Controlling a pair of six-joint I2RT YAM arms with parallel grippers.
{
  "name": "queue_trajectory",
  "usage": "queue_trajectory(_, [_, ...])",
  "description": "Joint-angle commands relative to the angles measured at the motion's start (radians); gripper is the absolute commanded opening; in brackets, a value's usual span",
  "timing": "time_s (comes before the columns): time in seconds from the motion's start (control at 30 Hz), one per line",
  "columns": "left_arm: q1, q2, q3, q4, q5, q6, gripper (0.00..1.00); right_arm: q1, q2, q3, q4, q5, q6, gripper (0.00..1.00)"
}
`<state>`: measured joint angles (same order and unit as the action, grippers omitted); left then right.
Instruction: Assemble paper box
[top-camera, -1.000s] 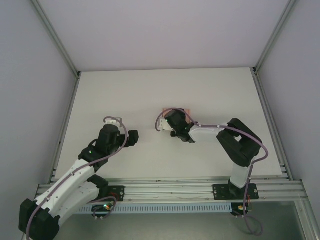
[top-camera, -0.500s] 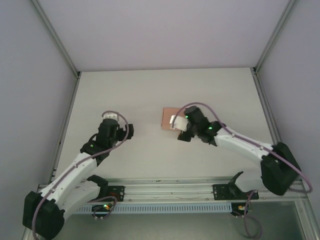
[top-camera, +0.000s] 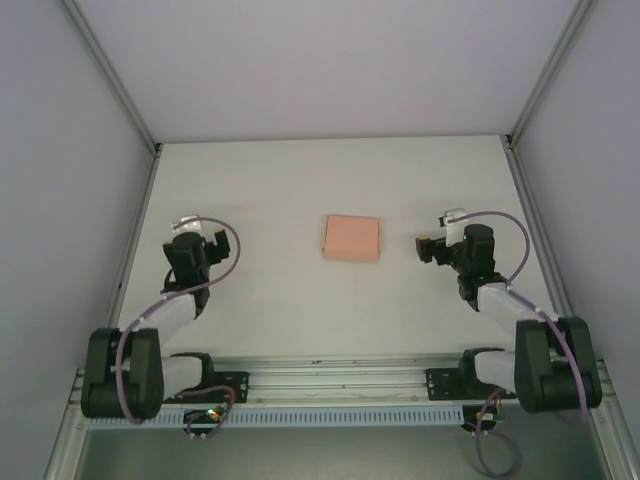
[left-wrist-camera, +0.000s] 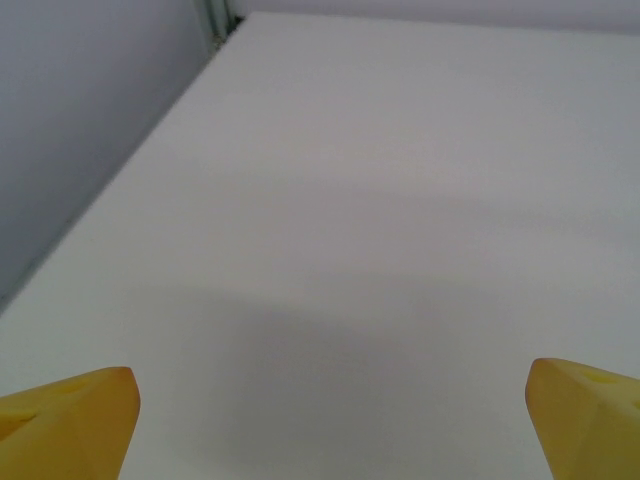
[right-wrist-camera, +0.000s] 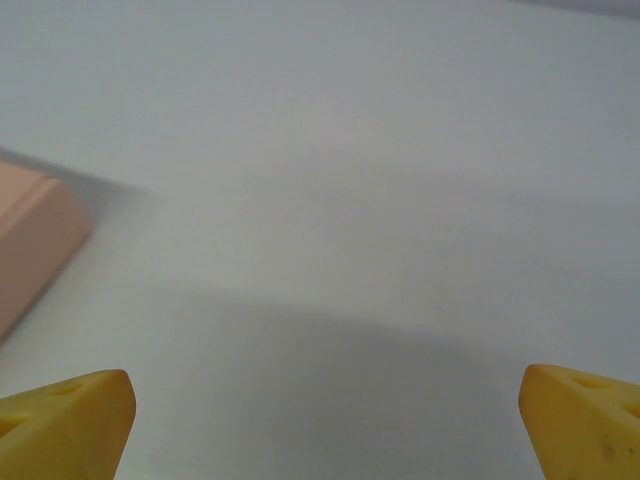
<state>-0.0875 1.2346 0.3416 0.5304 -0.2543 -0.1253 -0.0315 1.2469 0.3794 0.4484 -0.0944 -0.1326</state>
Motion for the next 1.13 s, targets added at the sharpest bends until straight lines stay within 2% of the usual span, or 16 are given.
queue_trajectory(0.0, [0.025, 0.080, 0.012, 0.172, 0.043, 0.058, 1.00, -0.030, 0.067, 0.000, 0.233, -0.015, 0.076, 1.00])
queue_trajectory(0.1, [0.081, 0.152, 0.108, 0.076, 0.083, 0.038, 1.00, -0.056, 0.092, 0.044, 0.179, -0.018, 0.102, 1.00])
queue_trajectory(0.23, [0.095, 0.243, 0.173, 0.073, 0.132, 0.096, 1.00, -0.080, 0.062, -0.008, 0.242, -0.020, 0.128, 1.00])
queue_trajectory(0.27, [0.094, 0.292, 0.137, 0.221, 0.132, 0.124, 1.00, -0.081, 0.052, -0.023, 0.260, -0.014, 0.129, 1.00])
queue_trajectory(0.33, [0.082, 0.276, 0.073, 0.280, 0.153, 0.119, 1.00, -0.079, 0.036, -0.048, 0.296, 0.007, 0.133, 1.00])
queue_trajectory(0.37, [0.090, 0.337, 0.030, 0.450, 0.139, 0.126, 1.00, -0.079, 0.029, -0.057, 0.310, 0.025, 0.140, 1.00])
queue_trajectory(0.4, [0.093, 0.349, 0.014, 0.495, 0.142, 0.125, 1.00, -0.080, 0.026, -0.064, 0.318, 0.034, 0.145, 1.00])
queue_trajectory(0.43, [0.100, 0.313, 0.032, 0.392, 0.158, 0.097, 1.00, -0.080, 0.026, -0.066, 0.320, 0.035, 0.146, 1.00])
queue_trajectory(0.5, [0.096, 0.339, 0.027, 0.456, 0.150, 0.124, 1.00, -0.081, 0.029, -0.060, 0.315, 0.037, 0.145, 1.00])
queue_trajectory(0.53, [0.096, 0.326, 0.034, 0.415, 0.152, 0.115, 1.00, -0.081, 0.028, -0.061, 0.316, 0.038, 0.145, 1.00])
queue_trajectory(1.1, [0.073, 0.333, 0.031, 0.439, 0.088, 0.131, 1.00, -0.081, 0.008, -0.097, 0.360, 0.030, 0.148, 1.00])
